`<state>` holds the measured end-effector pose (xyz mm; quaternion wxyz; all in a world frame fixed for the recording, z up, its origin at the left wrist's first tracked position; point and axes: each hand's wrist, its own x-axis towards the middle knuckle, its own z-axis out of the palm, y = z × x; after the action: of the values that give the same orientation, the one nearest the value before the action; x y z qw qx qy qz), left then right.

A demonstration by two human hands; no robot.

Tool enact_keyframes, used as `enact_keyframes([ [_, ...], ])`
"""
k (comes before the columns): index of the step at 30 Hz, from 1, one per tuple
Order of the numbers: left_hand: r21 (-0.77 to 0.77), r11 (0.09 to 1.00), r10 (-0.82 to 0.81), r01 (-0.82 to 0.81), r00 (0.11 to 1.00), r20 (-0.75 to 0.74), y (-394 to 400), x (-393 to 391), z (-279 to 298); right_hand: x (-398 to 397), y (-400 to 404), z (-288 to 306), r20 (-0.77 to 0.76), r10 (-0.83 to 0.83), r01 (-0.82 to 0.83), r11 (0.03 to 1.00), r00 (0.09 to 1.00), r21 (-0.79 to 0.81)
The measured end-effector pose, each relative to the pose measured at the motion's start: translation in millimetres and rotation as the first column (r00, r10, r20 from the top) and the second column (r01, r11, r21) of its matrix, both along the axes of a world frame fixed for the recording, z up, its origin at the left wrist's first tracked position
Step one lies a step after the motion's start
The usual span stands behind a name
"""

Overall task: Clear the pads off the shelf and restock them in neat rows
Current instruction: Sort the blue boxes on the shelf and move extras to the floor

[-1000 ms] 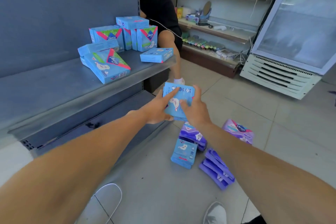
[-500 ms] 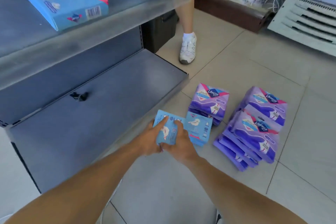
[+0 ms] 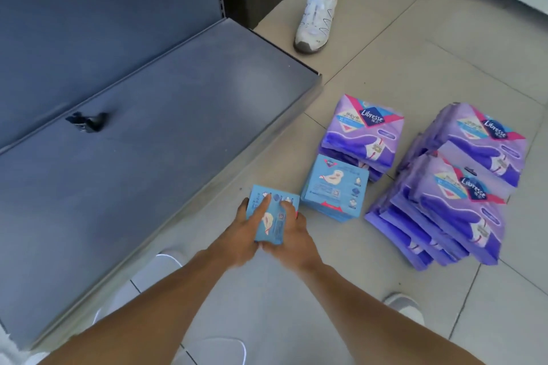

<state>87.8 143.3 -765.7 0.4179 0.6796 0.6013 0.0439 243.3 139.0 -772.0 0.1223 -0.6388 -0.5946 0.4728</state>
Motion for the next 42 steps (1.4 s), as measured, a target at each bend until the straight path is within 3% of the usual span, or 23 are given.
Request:
enact_keyframes([
  [6, -0.005, 0.999, -0.041, 0.041, 0.998, -0.045, -2, -5, -12, 0, -2, -10, 0.067, 0.033, -0.032, 0.999, 0.997, -0.016],
  [12, -0.045, 0.994, -0.11, 0.102, 0.961, -0.254, -2, -6, 18, 0, 0, 23, 0.15, 0.056, -0.049, 0.998, 0.987, -0.051],
  [16, -0.058, 0.993, -0.119, 0.104, 0.909, -0.399, -4, -11, 57, 6, -3, 66, 0.316, 0.165, -0.15, 0.986, 0.934, -0.072],
  [22, -0.028, 0.997, -0.078, 0.073, 0.88, -0.468, -19, -14, 140, 8, -10, 158, 0.46, 0.168, -0.162, 0.985, 0.872, -0.052],
  [27, 0.042, 0.993, -0.073, 0.108, 0.865, -0.496, -30, -15, 234, 5, -16, 246, 0.505, 0.162, -0.234, 0.969, 0.848, 0.083],
  [38, 0.362, 0.928, 0.121, 0.088, 0.848, -0.515, -48, -56, 430, -42, -16, 435, 0.545, 0.112, -0.378, 0.832, 0.831, 0.405],
  [42, 0.442, 0.895, 0.214, 0.053, 0.819, -0.533, -53, -86, 481, -66, -17, 476, 0.538, 0.138, -0.434, 0.766, 0.831, 0.474],
])
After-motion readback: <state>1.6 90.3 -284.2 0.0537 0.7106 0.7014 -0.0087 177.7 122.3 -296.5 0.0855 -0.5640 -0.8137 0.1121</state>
